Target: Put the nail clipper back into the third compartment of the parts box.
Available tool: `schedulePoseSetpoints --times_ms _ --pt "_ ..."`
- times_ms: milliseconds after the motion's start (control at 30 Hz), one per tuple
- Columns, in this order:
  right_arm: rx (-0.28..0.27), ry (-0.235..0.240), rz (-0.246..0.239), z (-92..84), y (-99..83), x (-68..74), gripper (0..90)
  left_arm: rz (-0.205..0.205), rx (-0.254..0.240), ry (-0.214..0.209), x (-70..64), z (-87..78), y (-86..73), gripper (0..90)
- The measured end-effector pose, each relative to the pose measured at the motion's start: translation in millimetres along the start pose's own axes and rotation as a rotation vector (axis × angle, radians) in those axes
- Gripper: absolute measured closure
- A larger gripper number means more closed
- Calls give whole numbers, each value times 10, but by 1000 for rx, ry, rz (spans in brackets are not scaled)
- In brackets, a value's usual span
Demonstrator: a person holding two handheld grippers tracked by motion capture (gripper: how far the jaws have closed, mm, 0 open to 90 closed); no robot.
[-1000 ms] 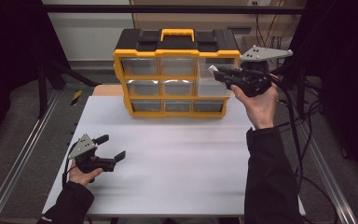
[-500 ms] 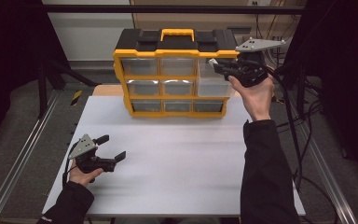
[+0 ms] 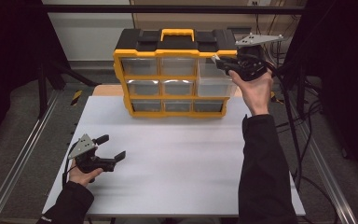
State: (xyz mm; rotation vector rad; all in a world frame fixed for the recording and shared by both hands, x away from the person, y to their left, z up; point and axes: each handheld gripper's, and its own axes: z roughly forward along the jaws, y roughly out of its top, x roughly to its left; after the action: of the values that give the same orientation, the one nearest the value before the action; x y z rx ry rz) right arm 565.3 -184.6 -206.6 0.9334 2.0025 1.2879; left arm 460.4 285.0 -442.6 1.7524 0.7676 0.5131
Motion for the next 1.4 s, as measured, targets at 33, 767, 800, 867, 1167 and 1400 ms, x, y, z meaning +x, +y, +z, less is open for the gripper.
schedulePoseSetpoints --times_ms 33,767,800,867,1167,1400 --pt "1 -1 -1 6 0 -9 772 1 0 0 -1 1 0 21" --pt "30 -6 12 175 -83 -49 772 1 -1 1 -1 -2 1 22" --pt "31 -6 10 179 -87 -50 772 0 -1 2 1 -3 1 22" --pt "37 -5 8 187 -94 -46 772 -1 -1 2 3 -4 1 22" --pt "54 11 2 224 -146 -27 772 0 0 3 3 -2 0 23" --pt "70 12 -3 259 -192 -22 772 0 1 4 5 -2 0 23"
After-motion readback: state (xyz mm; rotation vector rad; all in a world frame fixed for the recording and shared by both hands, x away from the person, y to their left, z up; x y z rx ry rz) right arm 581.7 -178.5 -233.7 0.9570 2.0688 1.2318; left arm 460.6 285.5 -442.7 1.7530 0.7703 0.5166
